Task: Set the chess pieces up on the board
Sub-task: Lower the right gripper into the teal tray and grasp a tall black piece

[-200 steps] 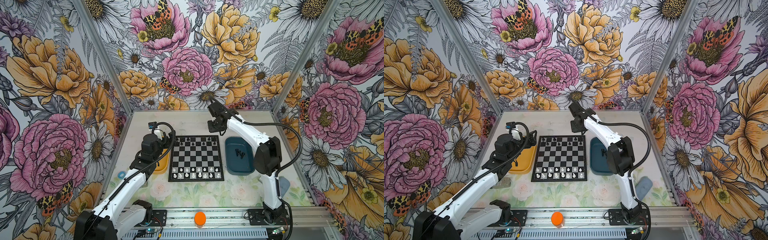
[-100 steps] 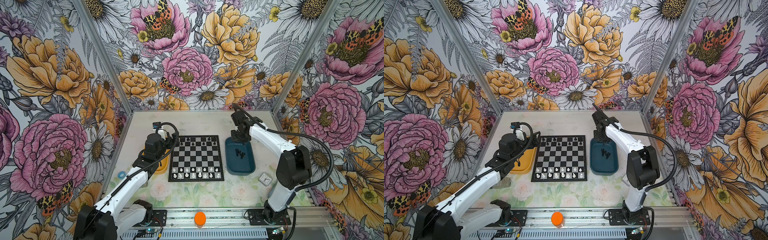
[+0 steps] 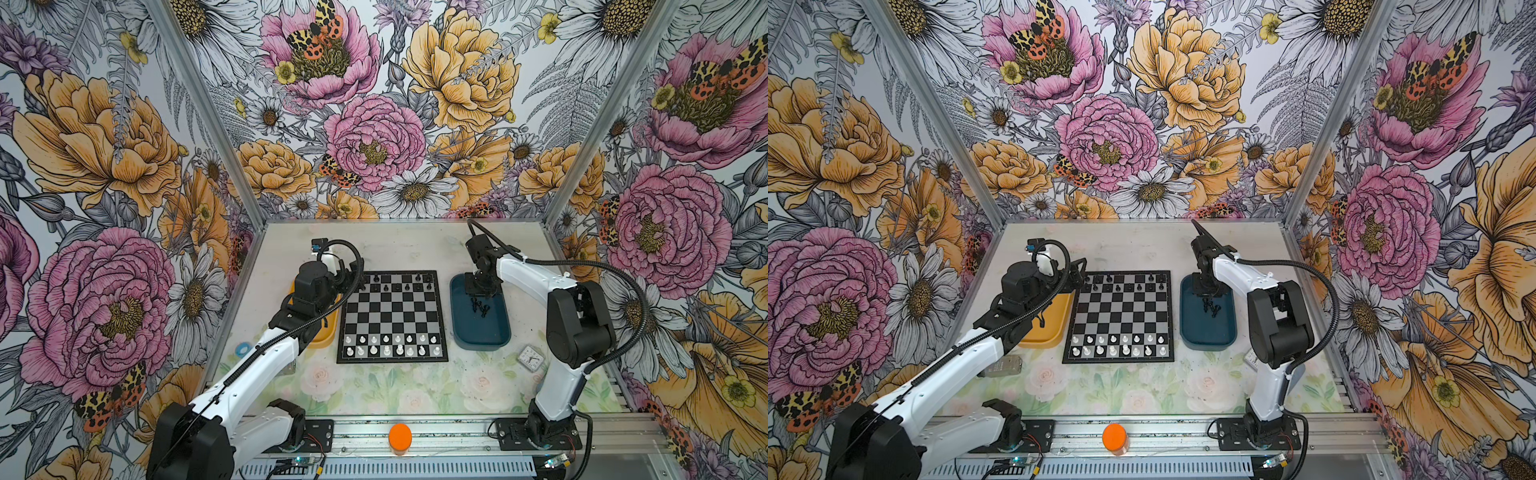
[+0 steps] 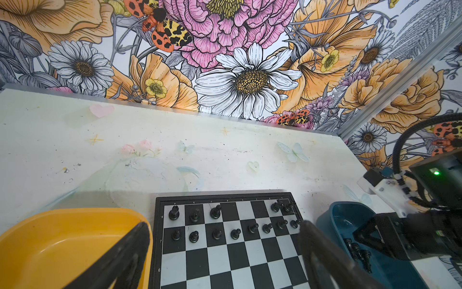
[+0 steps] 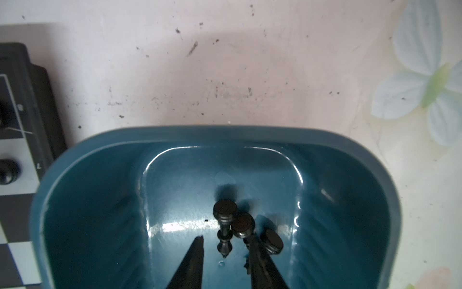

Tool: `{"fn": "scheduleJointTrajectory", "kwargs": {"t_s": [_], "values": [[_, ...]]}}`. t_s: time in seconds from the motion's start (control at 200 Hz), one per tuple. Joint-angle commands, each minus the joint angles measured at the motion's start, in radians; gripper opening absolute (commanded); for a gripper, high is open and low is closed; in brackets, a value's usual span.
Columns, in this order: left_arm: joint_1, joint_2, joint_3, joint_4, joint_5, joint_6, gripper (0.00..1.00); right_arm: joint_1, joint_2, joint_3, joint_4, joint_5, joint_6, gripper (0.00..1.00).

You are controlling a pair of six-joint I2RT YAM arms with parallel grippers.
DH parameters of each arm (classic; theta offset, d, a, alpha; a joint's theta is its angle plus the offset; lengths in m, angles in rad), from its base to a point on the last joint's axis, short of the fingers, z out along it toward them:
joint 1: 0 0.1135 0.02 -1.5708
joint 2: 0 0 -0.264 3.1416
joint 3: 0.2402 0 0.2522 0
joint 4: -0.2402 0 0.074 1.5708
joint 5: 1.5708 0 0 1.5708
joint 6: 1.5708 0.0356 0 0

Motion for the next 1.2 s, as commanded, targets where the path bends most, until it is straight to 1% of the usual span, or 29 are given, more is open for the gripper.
{"fn": "scheduleJointTrajectory", "kwargs": {"t_s": [0.0,0.565,0.966,1.191], "values": [[-0.010,0.009,0.024,-0.003,-0.003,0.006,0.94,-0.008,0.030,-0.005,0.040,-0.022,0.011,0.34],[-0.016,0.015,0.026,-0.008,-0.010,0.010,0.94,-0.019,0.085,-0.008,0.051,-0.038,0.011,0.33],[-0.016,0.017,0.024,-0.010,-0.013,0.011,0.94,-0.025,0.093,-0.016,0.050,-0.046,0.023,0.33],[-0.016,0.015,0.024,-0.011,-0.015,0.013,0.94,-0.024,0.097,-0.017,0.052,-0.049,0.027,0.31]]}}
